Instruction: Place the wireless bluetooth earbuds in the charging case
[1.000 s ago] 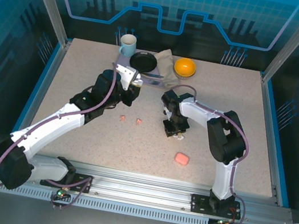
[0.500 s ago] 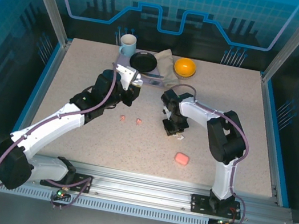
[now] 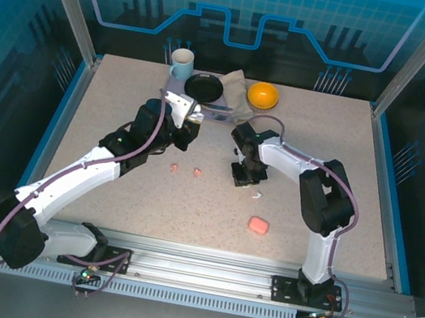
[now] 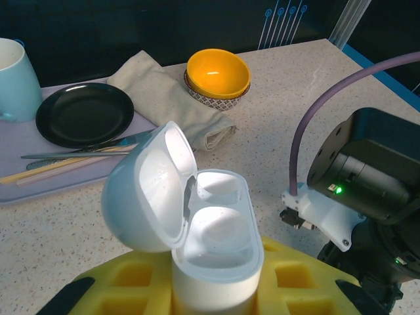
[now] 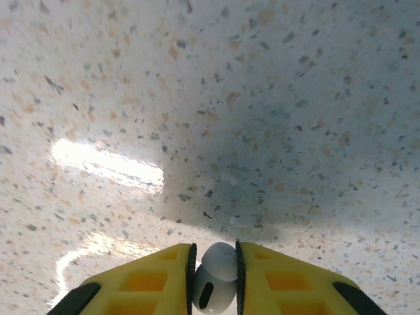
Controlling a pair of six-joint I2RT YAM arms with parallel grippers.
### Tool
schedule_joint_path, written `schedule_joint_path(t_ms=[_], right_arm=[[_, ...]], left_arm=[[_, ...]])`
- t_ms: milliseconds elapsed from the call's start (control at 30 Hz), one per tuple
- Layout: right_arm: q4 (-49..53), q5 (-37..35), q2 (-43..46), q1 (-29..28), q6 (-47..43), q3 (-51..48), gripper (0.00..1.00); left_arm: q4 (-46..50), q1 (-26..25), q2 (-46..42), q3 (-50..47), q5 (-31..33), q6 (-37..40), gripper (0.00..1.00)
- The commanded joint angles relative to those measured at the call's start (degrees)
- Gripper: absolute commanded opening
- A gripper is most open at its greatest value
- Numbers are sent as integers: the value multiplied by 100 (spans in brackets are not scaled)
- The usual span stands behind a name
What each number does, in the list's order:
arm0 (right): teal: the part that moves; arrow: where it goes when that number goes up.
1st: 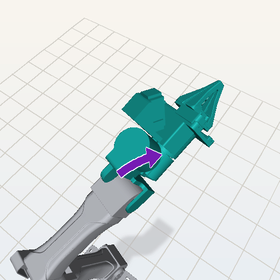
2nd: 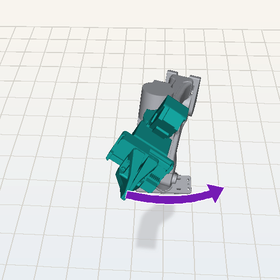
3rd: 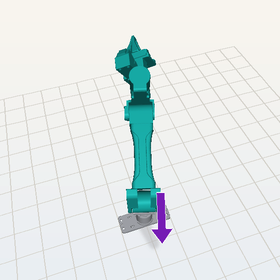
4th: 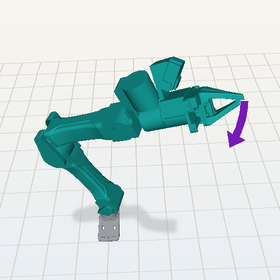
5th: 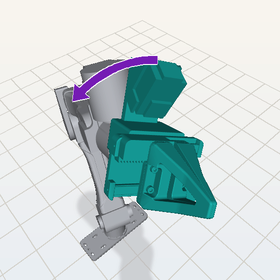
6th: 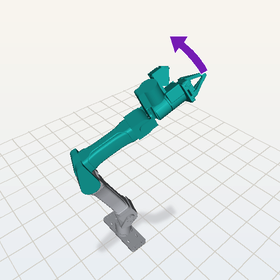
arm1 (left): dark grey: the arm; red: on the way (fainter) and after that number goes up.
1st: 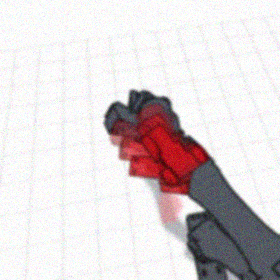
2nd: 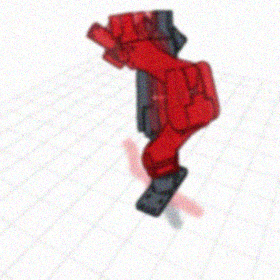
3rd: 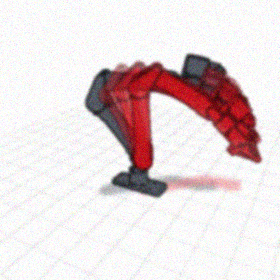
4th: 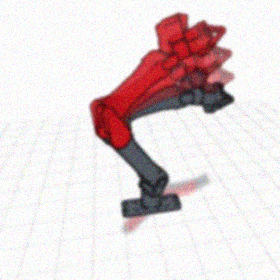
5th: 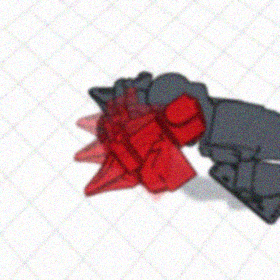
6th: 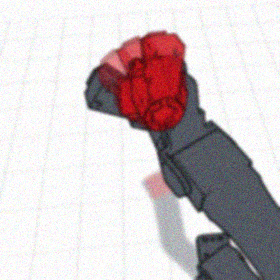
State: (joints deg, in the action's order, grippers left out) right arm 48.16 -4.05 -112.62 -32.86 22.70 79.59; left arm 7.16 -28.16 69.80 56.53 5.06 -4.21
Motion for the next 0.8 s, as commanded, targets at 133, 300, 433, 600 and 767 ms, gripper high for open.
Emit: schedule_joint_path(t_ms=[133,300,433,600,767], right_arm=[[-678,163,488,245,1857,-660,24],[-1028,148,640,238,2664,-924,24],[-834,-119,540,172,3125,-834,24],[-548,-353,361,35,3619,-710,29],[-385,-264,113,10,3786,-585,36]], left_arm=[[-258,57,-81,52,-131,-8,0],[-320,57,-84,7,-187,0,0],[-362,57,-75,7,-222,-27,0],[-417,59,-47,-1,-237,-78,0],[-458,54,-45,-20,-265,-108,0]])
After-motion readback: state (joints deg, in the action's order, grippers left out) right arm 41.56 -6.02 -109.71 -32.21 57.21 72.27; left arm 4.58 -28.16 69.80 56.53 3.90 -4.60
